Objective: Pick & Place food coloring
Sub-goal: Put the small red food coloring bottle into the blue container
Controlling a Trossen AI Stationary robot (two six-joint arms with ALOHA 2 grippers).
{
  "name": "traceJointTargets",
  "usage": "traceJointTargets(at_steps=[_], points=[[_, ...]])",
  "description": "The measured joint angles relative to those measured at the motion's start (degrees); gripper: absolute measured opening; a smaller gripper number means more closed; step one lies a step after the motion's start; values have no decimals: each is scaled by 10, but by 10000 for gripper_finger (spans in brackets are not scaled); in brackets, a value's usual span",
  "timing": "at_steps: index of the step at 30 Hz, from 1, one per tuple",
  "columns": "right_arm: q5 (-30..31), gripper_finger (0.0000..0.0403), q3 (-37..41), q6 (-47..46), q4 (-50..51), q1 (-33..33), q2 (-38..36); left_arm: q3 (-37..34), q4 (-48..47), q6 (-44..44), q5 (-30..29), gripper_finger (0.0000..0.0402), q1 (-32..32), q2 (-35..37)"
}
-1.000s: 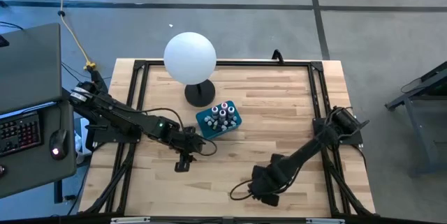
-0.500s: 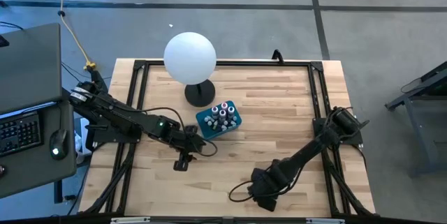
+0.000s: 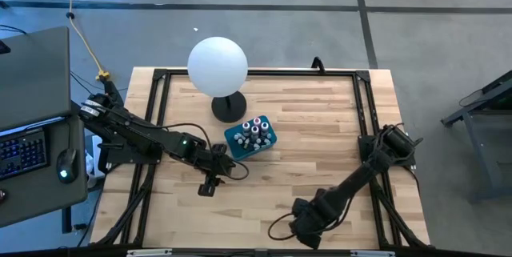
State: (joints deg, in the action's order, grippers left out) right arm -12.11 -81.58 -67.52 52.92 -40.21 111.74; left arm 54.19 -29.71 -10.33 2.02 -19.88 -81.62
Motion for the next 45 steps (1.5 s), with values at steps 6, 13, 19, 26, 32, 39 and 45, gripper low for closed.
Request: traceJointTargets(at_steps=[6, 13, 19, 26, 32, 39, 45], points=[[1, 114, 0, 4, 2, -12, 0, 0, 0, -4, 0, 168, 0, 0], [9, 114, 0, 4, 4, -14, 0, 0, 0, -6, 2, 168, 0, 0], [-33, 114, 65, -20, -46, -14, 0, 0, 0, -7, 2, 168, 0, 0], [-39, 114, 146, -47, -156, -14, -5, 0, 0, -7, 2, 168, 0, 0], [-31, 98, 158, -59, -158, -15, -5, 0, 0, -6, 6, 168, 0, 0], [-40, 66, 95, -22, -140, 16, 6, 0, -6, 24, 7, 168, 0, 4], [83, 82, -3, 165, -136, 79, 4, 1, -4, 26, 9, 168, 0, 21]])
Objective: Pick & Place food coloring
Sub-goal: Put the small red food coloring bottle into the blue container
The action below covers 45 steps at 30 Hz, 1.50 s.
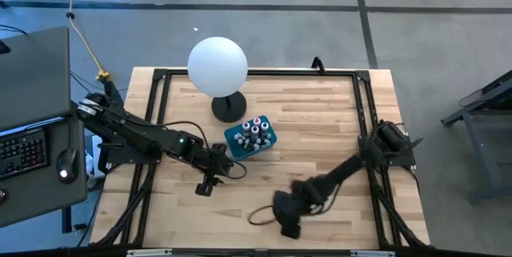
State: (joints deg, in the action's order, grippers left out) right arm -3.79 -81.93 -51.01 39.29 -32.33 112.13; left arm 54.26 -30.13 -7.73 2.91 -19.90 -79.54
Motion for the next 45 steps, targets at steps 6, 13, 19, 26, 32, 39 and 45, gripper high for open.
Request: traceJointTargets(at_steps=[6, 13, 19, 26, 32, 39, 45], points=[[251, 88, -76, 286, -27, 87, -2, 0, 0, -12, 34, 168, 0, 4], [183, 50, -81, 468, -93, 236, -2, 0, 5, -47, 77, 168, -14, 4], [81, 33, -81, 502, -74, 304, -2, 0, 4, -90, 50, 168, -69, 4], [102, 68, -81, 564, -60, 256, 9, 0, 7, -176, -99, 168, -177, 3], [97, 134, -81, 627, -83, 204, 57, 0, 13, -257, -189, 168, -228, -9], [155, 170, -81, 707, -148, 198, 134, 0, 55, -273, -211, 168, -259, -9], [115, 170, -84, 696, -157, 225, 156, 0, 64, -272, -207, 168, -259, -9]])
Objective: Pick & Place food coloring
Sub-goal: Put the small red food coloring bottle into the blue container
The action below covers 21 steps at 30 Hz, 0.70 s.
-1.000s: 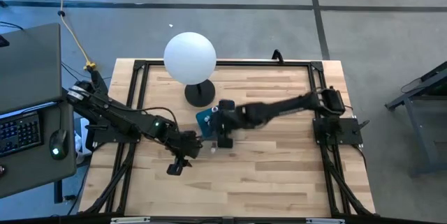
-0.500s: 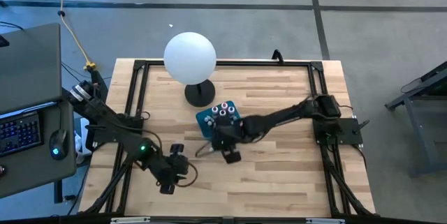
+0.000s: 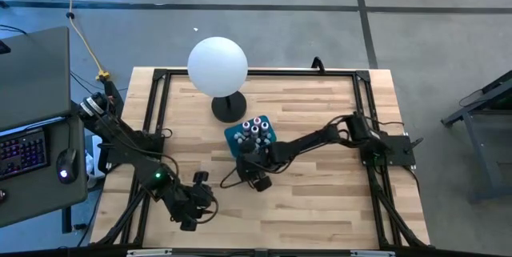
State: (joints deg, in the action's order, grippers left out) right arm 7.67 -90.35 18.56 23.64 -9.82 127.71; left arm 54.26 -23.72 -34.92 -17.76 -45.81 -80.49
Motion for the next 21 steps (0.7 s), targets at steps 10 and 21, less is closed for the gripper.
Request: traceJointTargets(at_steps=[10, 21], points=[[-113, 126, 2, -33, -18, 19, 3, 0, -3, 1, 1, 168, 0, 0], [25, 51, -91, -73, 66, 16, -61, 0, -4, 1, 3, 168, 0, 0]])
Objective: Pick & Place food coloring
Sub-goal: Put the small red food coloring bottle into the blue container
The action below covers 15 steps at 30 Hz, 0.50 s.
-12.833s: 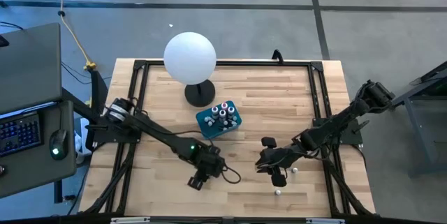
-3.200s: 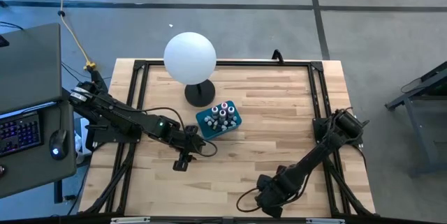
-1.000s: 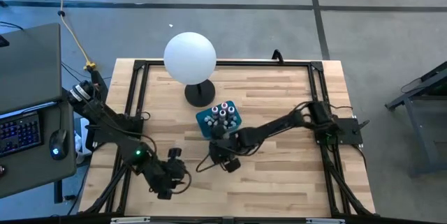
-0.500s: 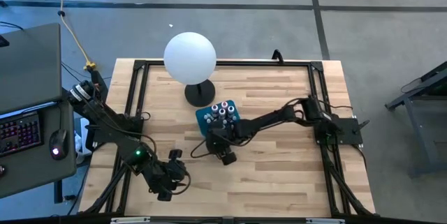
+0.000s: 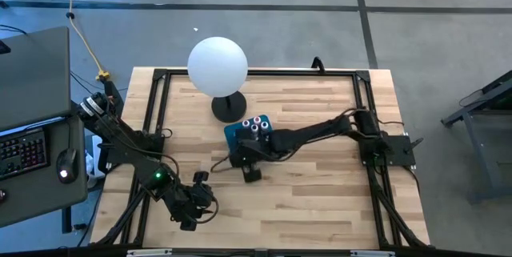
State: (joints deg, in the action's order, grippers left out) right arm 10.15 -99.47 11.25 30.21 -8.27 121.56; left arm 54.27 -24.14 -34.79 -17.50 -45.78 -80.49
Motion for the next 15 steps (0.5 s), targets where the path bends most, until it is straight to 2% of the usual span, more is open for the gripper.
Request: traceJointTargets(at_steps=[2, 4, 9, 15], points=[[65, 61, -8, -4, 9, 10, -7, 0, 0, 0, 0, 168, 0, 0], [88, 70, -10, -9, 12, 26, -8, 0, 0, 0, 3, 168, 0, 0], [14, 76, 20, -57, 0, 72, -7, 0, 0, 0, 5, 168, 0, 0], [20, 77, 61, -65, -13, 95, -4, 0, -3, 5, 4, 168, 0, 0]])
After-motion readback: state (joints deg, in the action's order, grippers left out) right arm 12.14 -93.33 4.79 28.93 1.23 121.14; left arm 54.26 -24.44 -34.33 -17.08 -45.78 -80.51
